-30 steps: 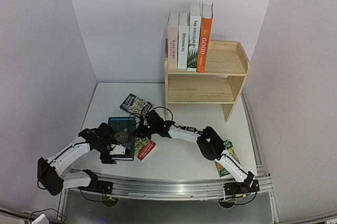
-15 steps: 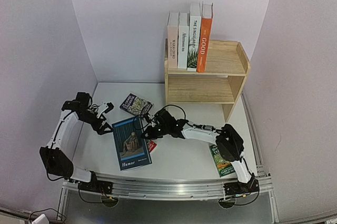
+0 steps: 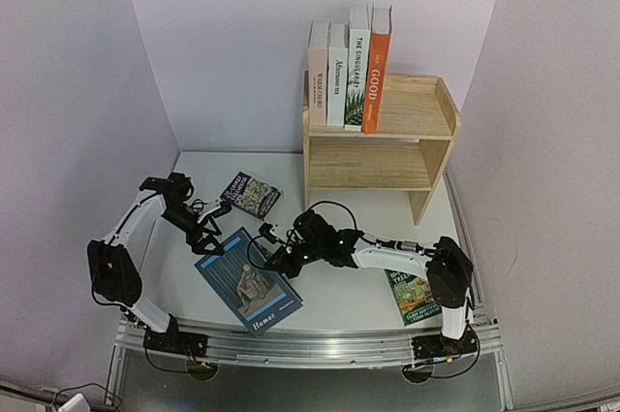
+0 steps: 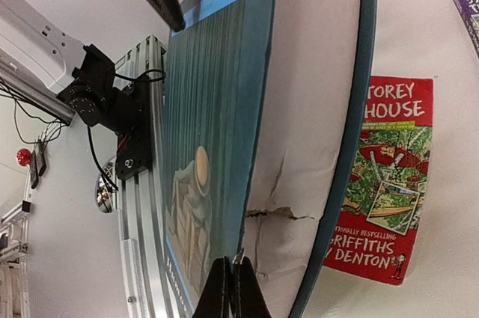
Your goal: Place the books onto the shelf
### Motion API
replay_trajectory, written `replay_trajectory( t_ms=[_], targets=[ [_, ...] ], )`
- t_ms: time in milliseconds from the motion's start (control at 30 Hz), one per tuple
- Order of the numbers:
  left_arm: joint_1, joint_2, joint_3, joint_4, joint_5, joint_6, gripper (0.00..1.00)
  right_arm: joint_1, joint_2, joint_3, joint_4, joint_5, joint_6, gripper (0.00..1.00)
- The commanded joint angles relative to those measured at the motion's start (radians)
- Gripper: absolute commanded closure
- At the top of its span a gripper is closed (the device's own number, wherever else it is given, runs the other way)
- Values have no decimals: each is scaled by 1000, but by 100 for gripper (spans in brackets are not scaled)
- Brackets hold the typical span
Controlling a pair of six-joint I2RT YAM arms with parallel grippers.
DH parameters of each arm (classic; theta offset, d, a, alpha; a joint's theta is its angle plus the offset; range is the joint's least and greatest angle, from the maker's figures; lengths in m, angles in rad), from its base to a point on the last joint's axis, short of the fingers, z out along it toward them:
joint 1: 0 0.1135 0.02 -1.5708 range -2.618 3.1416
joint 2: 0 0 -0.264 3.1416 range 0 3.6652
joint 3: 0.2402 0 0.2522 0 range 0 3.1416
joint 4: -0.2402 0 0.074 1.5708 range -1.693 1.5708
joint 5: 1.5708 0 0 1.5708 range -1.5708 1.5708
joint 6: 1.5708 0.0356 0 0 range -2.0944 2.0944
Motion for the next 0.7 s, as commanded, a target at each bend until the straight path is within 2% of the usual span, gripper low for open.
replay_trajectory(
  t_ms=[0,133,267,400,533,667],
  targets=[
    [-51,-20,-4,-210,49,87,0,-2,-43,-8,12,-4,-156,100],
    [-72,-27,-46,-253,94,149,0,-2,-40,-5,12,5,-207,100],
    [-115,-41,-85,-236,107,113,2,-2,-33,8,14,15,-228,100],
    [-117,-37,-63,-228,110,63,18,-2,-32,14,14,29,-248,100],
    [-116,-17,-11,-287,139,38,44,-2,-33,15,15,51,-261,100],
    [-116,-32,10,-324,138,12,62,-6,-33,25,16,82,-264,100]
  ],
)
